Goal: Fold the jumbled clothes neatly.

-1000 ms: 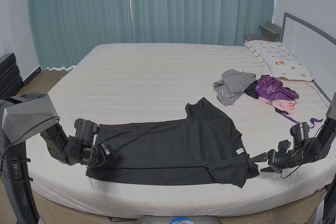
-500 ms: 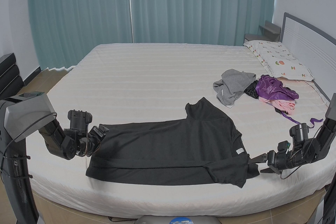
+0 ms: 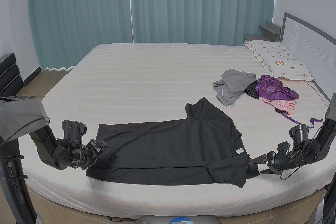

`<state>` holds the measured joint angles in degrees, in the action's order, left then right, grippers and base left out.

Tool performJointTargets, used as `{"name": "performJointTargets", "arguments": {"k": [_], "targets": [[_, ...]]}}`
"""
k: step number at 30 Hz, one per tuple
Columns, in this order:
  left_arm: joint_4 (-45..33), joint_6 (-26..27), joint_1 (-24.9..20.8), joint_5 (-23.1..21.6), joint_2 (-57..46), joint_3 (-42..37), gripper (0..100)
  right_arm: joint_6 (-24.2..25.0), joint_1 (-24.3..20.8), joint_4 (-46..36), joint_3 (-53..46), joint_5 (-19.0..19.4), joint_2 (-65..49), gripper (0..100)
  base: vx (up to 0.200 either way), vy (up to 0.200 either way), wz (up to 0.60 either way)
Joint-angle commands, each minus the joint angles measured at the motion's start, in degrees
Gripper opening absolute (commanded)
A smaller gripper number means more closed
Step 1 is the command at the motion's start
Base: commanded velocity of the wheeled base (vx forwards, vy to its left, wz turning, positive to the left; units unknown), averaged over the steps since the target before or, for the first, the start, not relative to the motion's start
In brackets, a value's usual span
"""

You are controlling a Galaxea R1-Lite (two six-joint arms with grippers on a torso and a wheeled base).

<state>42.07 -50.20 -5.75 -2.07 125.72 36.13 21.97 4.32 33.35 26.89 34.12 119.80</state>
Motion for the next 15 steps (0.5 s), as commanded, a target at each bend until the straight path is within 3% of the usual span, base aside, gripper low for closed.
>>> {"name": "performJointTargets", "arguments": {"k": [1, 15], "targets": [[0.0, 1.9, -2.1, 0.8, 1.4, -1.3, 100, 0.0, 0.0, 0.0, -0.1, 0.0, 0.1, 100, 0.0, 0.0, 0.0], [-1.9, 6.9, -5.3, 5.9, 1.6, -0.7, 100, 0.0, 0.0, 0.0, 0.1, 0.0, 0.1, 100, 0.0, 0.0, 0.0]]}}
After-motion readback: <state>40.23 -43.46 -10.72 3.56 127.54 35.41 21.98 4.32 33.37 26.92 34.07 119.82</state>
